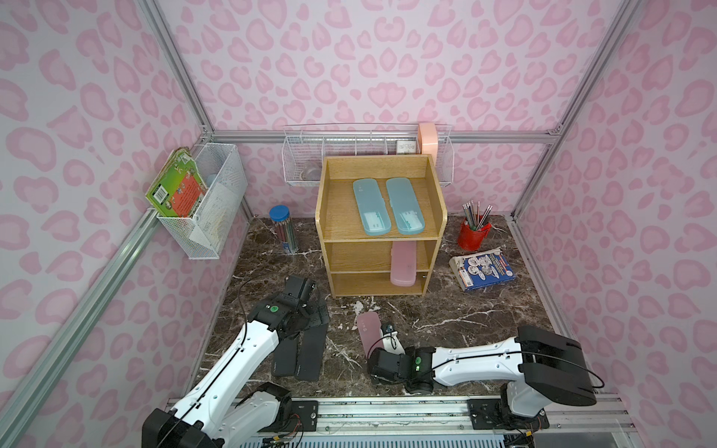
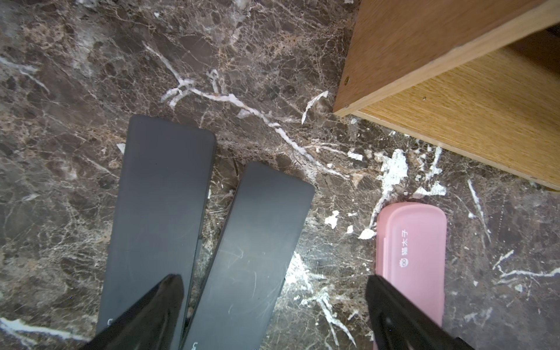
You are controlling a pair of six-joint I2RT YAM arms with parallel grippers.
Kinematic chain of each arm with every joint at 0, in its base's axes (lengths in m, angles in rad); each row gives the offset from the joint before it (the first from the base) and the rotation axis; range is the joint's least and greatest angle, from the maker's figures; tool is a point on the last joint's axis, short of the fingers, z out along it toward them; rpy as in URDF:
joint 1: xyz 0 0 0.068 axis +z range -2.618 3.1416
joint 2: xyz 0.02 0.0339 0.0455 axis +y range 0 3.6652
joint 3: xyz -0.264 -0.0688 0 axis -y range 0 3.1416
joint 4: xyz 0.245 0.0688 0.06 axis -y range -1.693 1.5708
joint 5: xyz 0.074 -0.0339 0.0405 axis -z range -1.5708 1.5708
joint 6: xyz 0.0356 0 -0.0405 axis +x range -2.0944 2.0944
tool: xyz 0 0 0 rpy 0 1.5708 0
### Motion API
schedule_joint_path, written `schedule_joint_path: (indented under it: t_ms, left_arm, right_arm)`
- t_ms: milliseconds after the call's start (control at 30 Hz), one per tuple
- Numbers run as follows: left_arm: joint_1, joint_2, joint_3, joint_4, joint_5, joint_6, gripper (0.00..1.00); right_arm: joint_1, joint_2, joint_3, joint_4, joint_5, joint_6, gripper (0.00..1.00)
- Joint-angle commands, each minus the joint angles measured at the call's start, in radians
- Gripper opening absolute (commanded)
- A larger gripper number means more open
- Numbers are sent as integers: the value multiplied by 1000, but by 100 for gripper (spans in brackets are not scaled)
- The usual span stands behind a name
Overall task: Place the pencil cases on the shelf according to color
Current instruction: Pick up the pencil case from the center of the board, then place the pencil case on the shelf.
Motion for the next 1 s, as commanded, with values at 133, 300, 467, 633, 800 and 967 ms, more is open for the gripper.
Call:
schedule_joint_path:
  t_ms: [133, 300, 467, 633, 800, 967]
  left_arm:
    - [0, -4, 3, -4, -3, 2, 99]
    - [0, 3, 7, -5, -1, 5, 99]
    - [1, -2, 1, -2, -10, 2, 99]
    - [1, -34, -1, 1, -43, -13, 99]
    - [1, -35, 4, 13, -55, -16, 99]
    - [1, -24, 11, 26, -65, -18, 99]
  right_arm:
    - [41, 94, 56, -50, -22, -2, 99]
    - [62, 158, 76, -81, -9, 64, 90]
    - [70, 117, 93, -101, 70, 92, 68]
    - [83, 49, 209, -258, 212, 92, 62]
    - [84, 2, 356, -391, 310, 45, 63]
    - [40, -26, 452, -402, 361, -29, 64]
